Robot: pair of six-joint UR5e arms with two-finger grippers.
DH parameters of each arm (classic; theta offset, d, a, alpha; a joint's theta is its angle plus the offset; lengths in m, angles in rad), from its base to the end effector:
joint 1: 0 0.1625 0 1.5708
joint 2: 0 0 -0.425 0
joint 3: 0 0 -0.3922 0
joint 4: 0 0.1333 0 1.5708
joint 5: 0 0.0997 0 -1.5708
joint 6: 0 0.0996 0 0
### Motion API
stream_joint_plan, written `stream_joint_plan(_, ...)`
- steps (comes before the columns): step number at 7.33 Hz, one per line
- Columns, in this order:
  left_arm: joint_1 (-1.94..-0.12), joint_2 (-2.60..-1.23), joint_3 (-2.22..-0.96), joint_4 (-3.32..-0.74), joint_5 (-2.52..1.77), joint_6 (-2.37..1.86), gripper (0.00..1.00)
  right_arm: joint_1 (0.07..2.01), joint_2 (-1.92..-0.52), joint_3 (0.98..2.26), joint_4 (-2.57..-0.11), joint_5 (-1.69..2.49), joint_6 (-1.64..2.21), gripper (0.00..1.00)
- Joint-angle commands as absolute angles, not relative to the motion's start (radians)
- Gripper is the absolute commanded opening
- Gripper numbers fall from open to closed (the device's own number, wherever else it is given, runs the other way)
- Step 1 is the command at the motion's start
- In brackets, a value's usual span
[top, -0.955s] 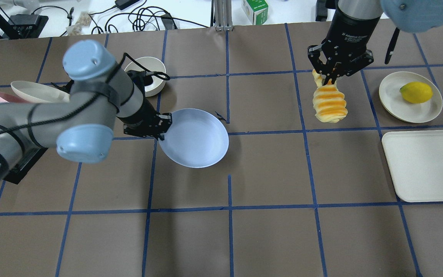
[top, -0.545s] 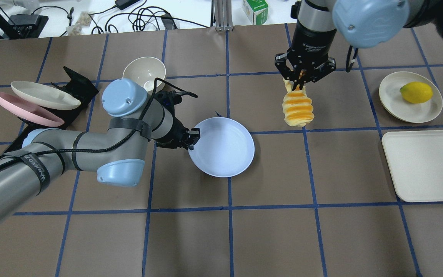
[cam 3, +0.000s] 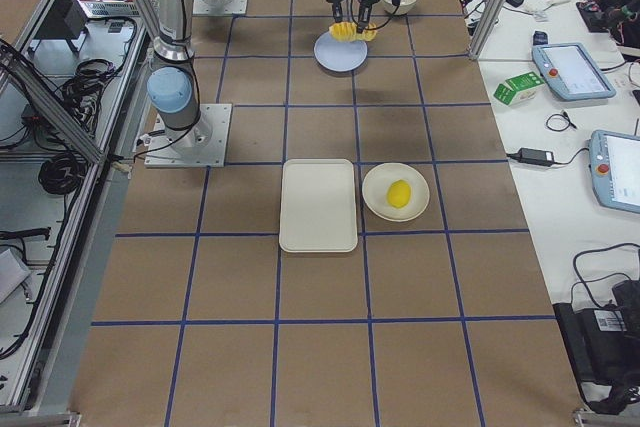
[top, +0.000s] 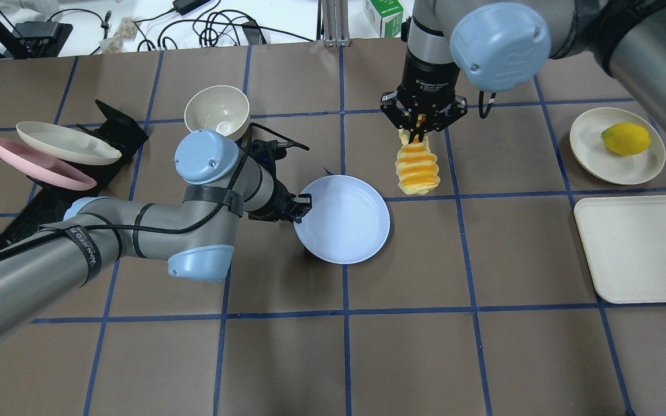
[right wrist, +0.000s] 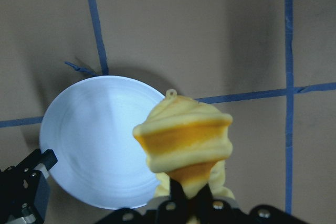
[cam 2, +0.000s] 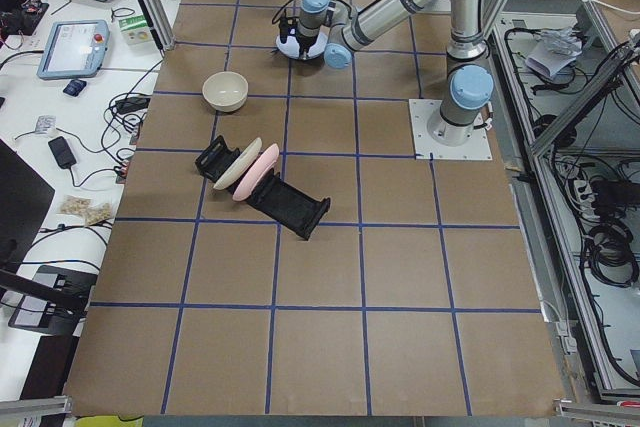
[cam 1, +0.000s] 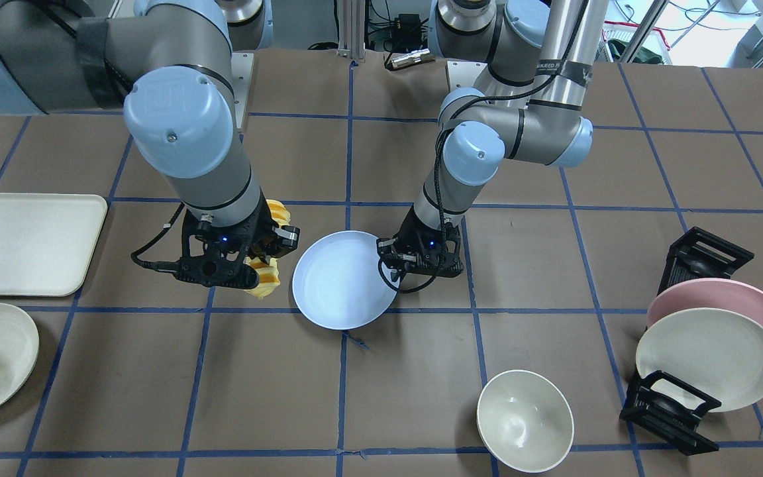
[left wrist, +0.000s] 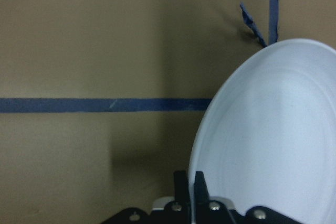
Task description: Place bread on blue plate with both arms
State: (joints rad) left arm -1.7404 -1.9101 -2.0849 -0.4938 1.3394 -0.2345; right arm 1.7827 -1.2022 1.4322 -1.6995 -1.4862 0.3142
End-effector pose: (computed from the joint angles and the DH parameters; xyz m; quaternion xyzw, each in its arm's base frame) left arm -0.2413 -0.4842 0.1953 0.0192 -0.9870 0.0855 0.1346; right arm 0.2698 -0.5804 0.3607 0.0532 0.9964 0.0598 0.0276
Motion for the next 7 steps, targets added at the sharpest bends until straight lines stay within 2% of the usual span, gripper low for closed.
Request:
stream_joint_plan(1, -1.736, -1.889, -2.068, -0.483, 1.347, -0.267, 1.0, 1.822, -1.142, 1.433, -1.77, -1.466, 0.318, 0.0)
stream_joint_plan(2, -1.721, -1.867, -2.042, -0.52, 1.371, -0.262, 1.0, 1.842, -1.112, 1.449, -1.826, -1.466, 0.318, 0.0)
stream_joint_plan(5, -1.678, -1.745, -1.926, -0.856, 1.471, -0.206, 1.0, 1.879, -1.106, 1.633, -2.062, -1.435, 0.405, 0.0)
stream_joint_plan(7, -1.641, -1.668, -1.756, -1.203, 1.505, -0.123, 1.0, 1.885, -1.1, 1.66, -2.097, -1.431, 0.413, 0.0)
